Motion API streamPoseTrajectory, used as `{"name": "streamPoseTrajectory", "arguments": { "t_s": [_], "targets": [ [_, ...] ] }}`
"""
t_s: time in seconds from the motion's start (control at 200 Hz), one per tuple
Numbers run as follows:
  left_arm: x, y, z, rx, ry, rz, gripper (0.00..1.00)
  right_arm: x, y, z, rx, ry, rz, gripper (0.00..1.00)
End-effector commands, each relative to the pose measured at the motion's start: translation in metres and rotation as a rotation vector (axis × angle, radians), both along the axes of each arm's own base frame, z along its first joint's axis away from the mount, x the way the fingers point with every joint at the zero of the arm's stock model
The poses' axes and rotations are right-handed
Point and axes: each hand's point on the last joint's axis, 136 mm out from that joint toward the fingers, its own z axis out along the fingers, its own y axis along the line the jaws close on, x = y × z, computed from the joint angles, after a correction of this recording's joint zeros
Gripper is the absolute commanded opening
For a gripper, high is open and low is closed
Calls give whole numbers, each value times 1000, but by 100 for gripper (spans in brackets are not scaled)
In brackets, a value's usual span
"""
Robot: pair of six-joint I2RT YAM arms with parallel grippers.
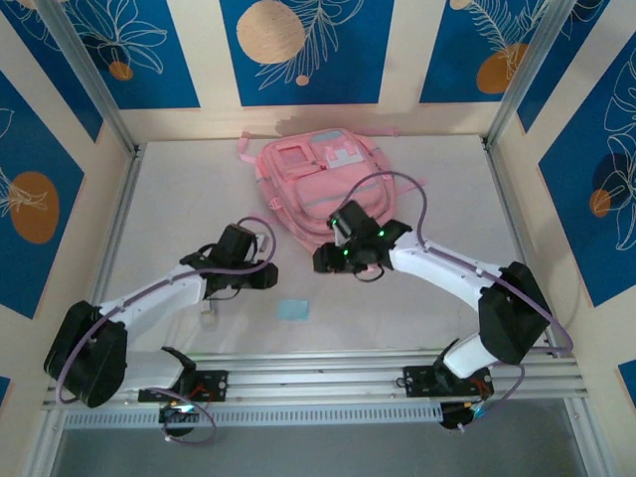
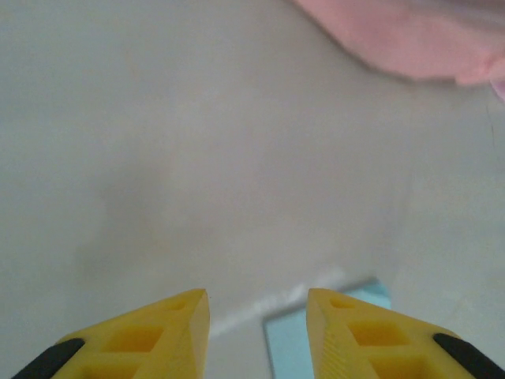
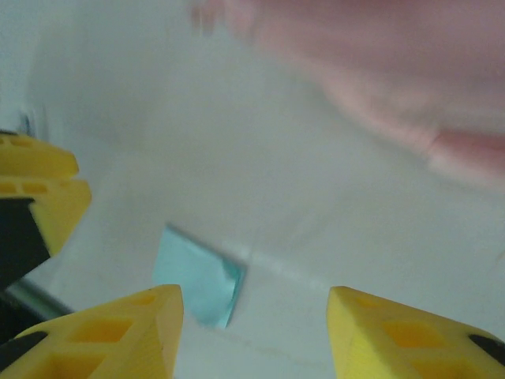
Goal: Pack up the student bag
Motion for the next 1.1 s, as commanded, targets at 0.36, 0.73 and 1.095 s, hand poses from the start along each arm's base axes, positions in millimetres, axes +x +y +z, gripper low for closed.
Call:
{"name": "streamPoseTrajectory", "arguments": {
  "t_s": [0.36,0.73,1.095],
  "targets": [
    [-62,-11,-52,-44,154,-13,35,-53,49,-64,21,270,18,40],
    [-59,-22,-68,-20,161,-17,28,-60,54,-91,13,345,24,36],
    [-64,-29,-79,2,181,-22,27,-67,72,-68,96,334,112,34]
  ]
}}
